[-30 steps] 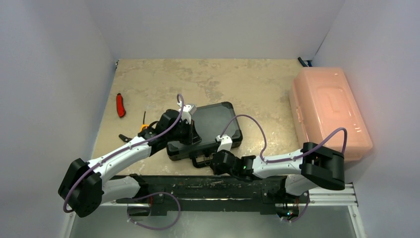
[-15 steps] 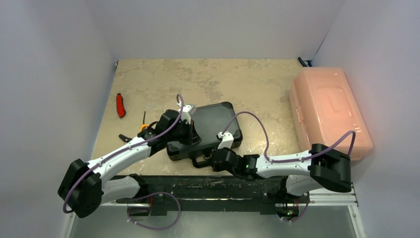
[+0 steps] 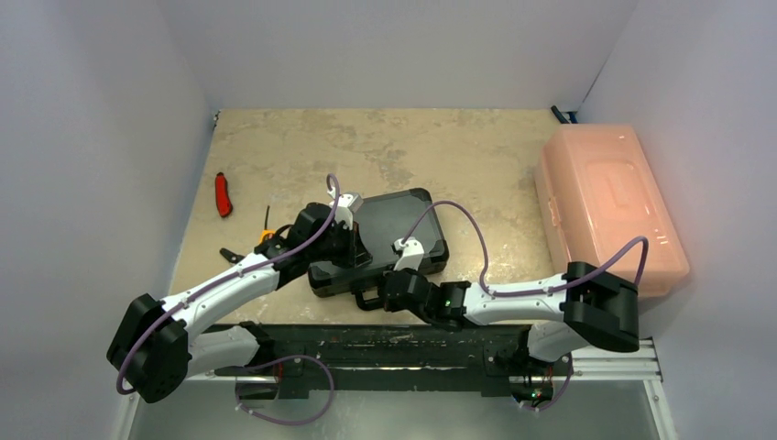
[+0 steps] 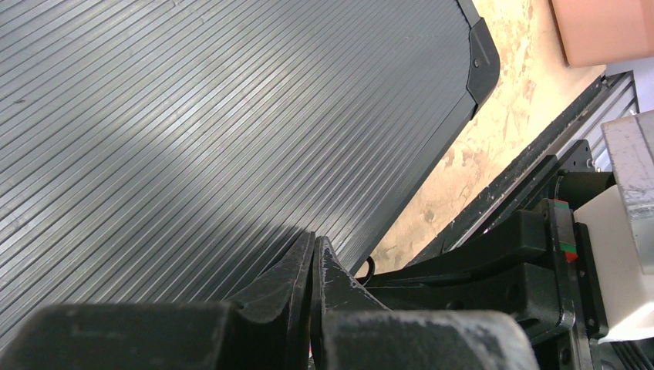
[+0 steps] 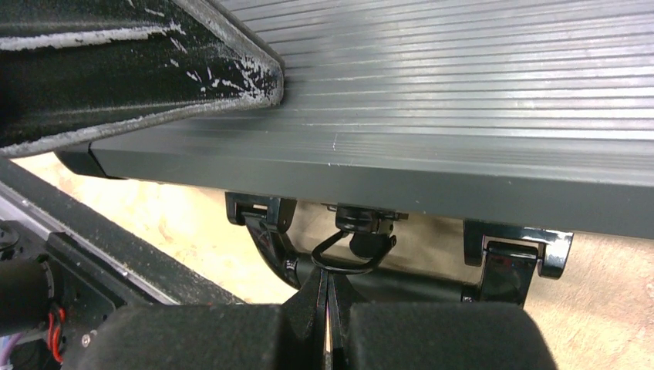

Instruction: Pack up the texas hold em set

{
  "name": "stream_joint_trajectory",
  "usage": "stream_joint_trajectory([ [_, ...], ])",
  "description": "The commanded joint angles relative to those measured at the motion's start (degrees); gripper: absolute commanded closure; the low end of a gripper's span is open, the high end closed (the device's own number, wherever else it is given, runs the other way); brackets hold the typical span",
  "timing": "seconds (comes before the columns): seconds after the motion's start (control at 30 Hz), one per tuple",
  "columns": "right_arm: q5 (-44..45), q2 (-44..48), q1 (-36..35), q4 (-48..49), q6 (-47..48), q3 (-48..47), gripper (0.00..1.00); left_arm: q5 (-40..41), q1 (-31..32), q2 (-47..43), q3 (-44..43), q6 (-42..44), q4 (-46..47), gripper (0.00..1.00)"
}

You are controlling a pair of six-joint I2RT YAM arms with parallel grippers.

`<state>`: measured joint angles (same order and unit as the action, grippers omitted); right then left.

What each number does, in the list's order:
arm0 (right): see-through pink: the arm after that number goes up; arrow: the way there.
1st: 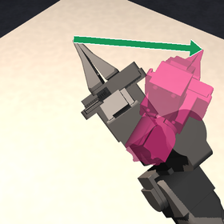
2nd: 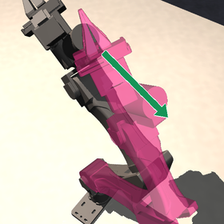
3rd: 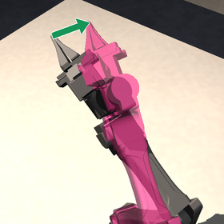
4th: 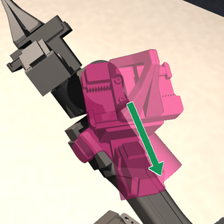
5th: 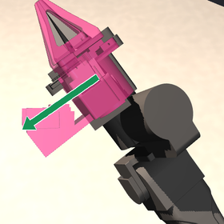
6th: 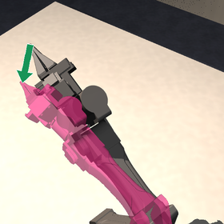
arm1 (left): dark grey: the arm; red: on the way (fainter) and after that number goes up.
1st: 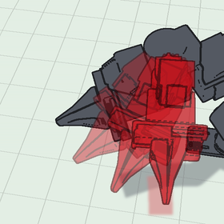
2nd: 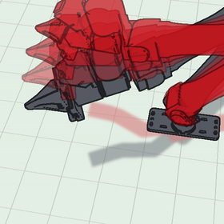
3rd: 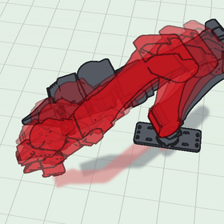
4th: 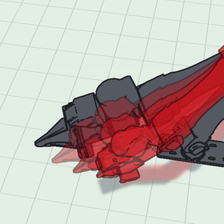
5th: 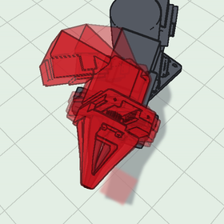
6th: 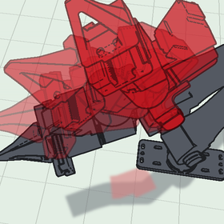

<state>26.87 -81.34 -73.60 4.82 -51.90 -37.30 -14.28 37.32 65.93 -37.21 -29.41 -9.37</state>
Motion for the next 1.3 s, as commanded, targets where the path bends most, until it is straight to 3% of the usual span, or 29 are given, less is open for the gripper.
stream_joint_trajectory([
  [0.0, 4.85, -0.92, -0.14, -0.85, 0.44, -3.59, 1.00, 2.67, 0.29, 1.57, 3.29, 1.55, -9.27, 1.00],
  [0.47, 13.71, -3.99, -0.14, -11.79, -7.12, -8.89, 1.00, 2.59, 0.22, 1.63, 3.44, 1.55, -9.09, 1.00],
  [1.27, 12.55, -6.55, -0.14, -11.78, -9.69, -5.77, 1.00, 2.51, 0.21, 0.87, 3.77, 1.19, -9.40, 1.00],
])
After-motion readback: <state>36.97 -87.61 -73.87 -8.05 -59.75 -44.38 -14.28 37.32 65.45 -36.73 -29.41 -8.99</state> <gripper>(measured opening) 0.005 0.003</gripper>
